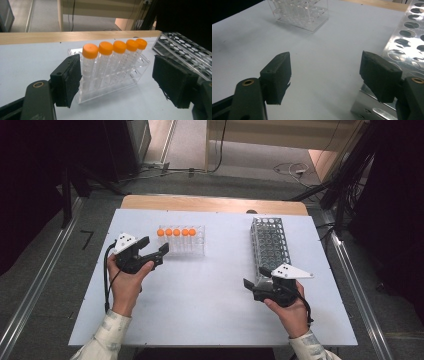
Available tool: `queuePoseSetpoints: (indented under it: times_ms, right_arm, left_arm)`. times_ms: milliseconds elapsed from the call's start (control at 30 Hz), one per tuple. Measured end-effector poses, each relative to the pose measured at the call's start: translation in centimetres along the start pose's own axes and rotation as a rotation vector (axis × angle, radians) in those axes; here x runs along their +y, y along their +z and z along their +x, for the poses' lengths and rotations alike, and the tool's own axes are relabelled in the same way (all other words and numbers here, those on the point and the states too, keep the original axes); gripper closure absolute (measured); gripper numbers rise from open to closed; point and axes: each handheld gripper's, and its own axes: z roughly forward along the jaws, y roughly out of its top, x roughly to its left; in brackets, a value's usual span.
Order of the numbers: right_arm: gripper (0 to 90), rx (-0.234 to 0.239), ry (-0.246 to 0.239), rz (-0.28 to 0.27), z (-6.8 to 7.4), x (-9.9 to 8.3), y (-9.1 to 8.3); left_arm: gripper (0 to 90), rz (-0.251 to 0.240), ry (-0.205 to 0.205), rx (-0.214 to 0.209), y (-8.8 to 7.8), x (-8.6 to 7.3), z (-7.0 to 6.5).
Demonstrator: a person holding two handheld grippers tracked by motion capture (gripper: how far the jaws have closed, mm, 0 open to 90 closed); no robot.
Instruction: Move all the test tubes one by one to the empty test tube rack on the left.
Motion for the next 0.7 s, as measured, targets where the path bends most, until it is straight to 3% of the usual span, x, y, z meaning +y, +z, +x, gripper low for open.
queuePoseSetpoints:
  times_ms: [567,700]
  right_arm:
    - [22.0,-0.066,0.039,-0.022,-2.2,-1.6,-2.8]
    - [21.3,-0.083,0.044,-0.024,-2.6,-2.0,-3.5]
  left_arm:
    - [22.4,0.016,0.021,0.027,-4.1,-4.0,0.0]
    - [21.9,0.016,0.006,0.031,-5.2,-4.8,0.3]
